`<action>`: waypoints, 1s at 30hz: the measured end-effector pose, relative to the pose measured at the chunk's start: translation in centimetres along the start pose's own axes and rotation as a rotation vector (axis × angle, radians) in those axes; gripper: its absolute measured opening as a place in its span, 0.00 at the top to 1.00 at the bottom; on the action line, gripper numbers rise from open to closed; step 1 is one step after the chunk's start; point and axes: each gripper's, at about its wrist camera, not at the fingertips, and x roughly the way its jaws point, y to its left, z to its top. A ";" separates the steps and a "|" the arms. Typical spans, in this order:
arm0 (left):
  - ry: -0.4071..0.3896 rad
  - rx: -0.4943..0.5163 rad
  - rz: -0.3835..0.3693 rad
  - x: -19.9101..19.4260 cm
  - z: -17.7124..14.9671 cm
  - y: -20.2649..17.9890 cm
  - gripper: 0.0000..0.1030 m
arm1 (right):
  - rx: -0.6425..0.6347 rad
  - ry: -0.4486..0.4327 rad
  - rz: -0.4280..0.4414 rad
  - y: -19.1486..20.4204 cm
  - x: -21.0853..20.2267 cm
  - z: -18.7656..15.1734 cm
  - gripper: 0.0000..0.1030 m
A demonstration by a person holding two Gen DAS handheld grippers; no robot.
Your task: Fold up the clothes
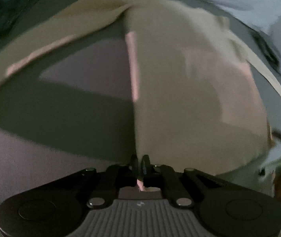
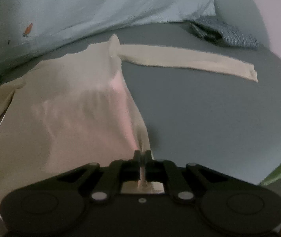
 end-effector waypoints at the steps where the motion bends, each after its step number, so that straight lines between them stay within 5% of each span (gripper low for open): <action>1: 0.015 -0.068 -0.001 0.4 -0.1 0.5 0.88 | -0.036 0.027 -0.021 -0.1 0.3 0.1 0.90; 3: -0.023 -0.137 -0.009 -0.2 -0.3 0.9 0.81 | -0.095 -0.013 -0.062 -0.7 0.0 0.7 0.53; 5: -0.062 -0.204 -0.015 -0.9 -0.5 1.2 0.64 | -0.132 -0.100 -0.049 -1.7 -0.9 1.9 0.42; 7: -0.123 -0.242 0.035 -1.9 -0.3 0.1 0.45 | -0.153 -0.145 -0.026 -2.9 -0.9 3.9 0.42; 9: -0.173 -0.280 0.083 -2.6 0.2 -1.2 0.38 | -0.181 -0.164 -0.027 -3.9 0.1 6.5 0.42; 15: -0.225 -0.255 0.213 -1.7 3.9 -6.7 0.33 | -0.318 -0.197 -0.059 -5.4 7.8 15.2 0.31; 19: -0.281 -0.184 0.299 0.2 6.6 -9.9 0.22 | -0.264 -0.242 -0.299 -8.1 12.9 19.3 0.28; 25: -0.140 -0.123 0.269 5.4 8.8 -13.9 0.22 | -0.175 -0.219 -0.462 -15.7 14.7 19.1 0.18; 30: -0.073 -0.118 0.237 7.7 9.4 -15.3 0.22 | -0.035 -0.160 -0.403 -21.7 14.5 18.1 0.11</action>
